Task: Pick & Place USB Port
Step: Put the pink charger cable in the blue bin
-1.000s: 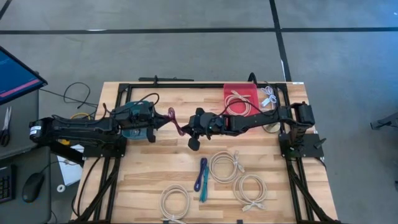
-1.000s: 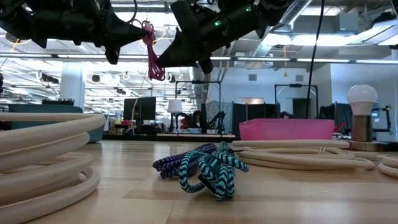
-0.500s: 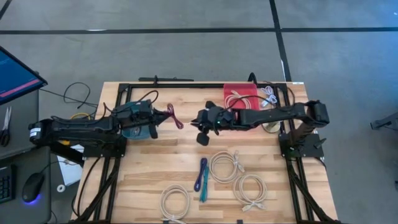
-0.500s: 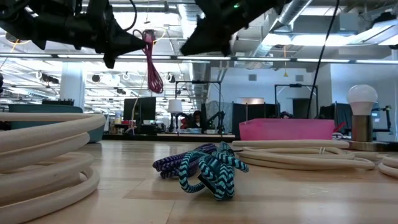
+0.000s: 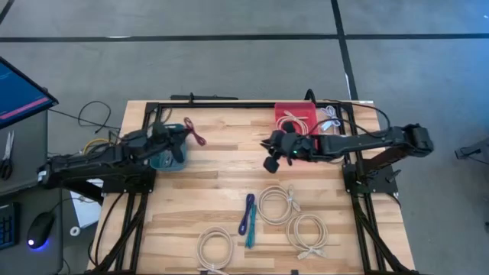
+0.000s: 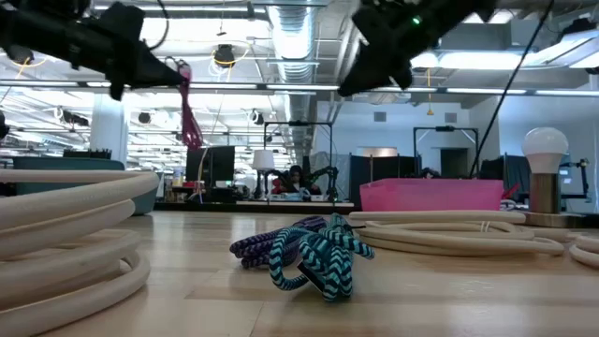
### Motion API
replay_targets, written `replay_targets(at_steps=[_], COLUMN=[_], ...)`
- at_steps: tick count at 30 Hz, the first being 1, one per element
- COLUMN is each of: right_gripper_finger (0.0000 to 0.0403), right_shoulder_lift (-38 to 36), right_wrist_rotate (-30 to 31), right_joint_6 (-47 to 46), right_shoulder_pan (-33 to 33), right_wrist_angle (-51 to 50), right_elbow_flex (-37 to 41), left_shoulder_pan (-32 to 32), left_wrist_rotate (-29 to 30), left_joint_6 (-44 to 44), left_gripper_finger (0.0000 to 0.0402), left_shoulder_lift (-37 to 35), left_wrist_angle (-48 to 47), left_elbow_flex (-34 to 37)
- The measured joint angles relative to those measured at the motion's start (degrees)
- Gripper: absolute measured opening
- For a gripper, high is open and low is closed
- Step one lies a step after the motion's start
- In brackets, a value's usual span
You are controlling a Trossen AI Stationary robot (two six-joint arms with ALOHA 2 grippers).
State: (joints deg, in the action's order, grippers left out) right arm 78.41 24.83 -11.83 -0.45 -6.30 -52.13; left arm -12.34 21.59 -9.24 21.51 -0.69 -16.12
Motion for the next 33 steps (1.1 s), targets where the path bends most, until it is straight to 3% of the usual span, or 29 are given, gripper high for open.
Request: replay_targets(at_steps=[7, 15, 23, 33], right_gripper_finger=[0.0042, 0.0042, 0.0042, 0.0042], right_shoulder_lift=[-6.4, -9.0, -9.0, -8.9], right_wrist_rotate=[2.7, 2.8, 3.8, 3.8], right_joint_6=[-6.7, -10.6, -12.2, -12.2], right_shoulder_pan=[0.0, 0.0, 0.0, 0.0], right_wrist_angle=[3.1, 5.7, 6.0, 6.7], right_elbow_flex=[10.2, 15.9, 16.8, 16.8], left_shoulder_pan=[0.0, 0.0, 0.0, 0.0], left_wrist_rotate=[11.2, 20.3, 21.9, 22.3], left_joint_6=[-3.6, -9.3, -17.1, -24.2], left_gripper_finger=[0.0007, 0.0006, 0.0006, 0.0006], left_shoulder_lift=[-8.2, -7.8, -4.2, 6.3], left_wrist_angle=[-13.7, -23.5, -32.4, -32.6], left_elbow_flex=[0.0, 0.0, 0.0, -0.1])
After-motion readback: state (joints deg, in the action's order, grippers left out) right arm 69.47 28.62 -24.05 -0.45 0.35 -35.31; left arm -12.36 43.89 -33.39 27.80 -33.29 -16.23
